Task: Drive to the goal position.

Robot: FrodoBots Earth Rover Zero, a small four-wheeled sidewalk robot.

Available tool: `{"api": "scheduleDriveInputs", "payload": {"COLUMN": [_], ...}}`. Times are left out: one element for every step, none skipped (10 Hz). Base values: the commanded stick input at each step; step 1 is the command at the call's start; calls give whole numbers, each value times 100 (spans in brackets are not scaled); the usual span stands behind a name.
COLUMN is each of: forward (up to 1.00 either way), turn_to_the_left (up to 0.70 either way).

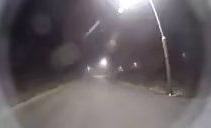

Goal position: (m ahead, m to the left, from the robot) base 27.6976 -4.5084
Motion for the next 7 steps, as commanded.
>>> {"api": "scheduleDriveInputs", "payload": {"forward": [100, 100, 100, 100, 100, 100, 100], "turn_to_the_left": [7, 20, 24, 26, 26, 26, 26]}}
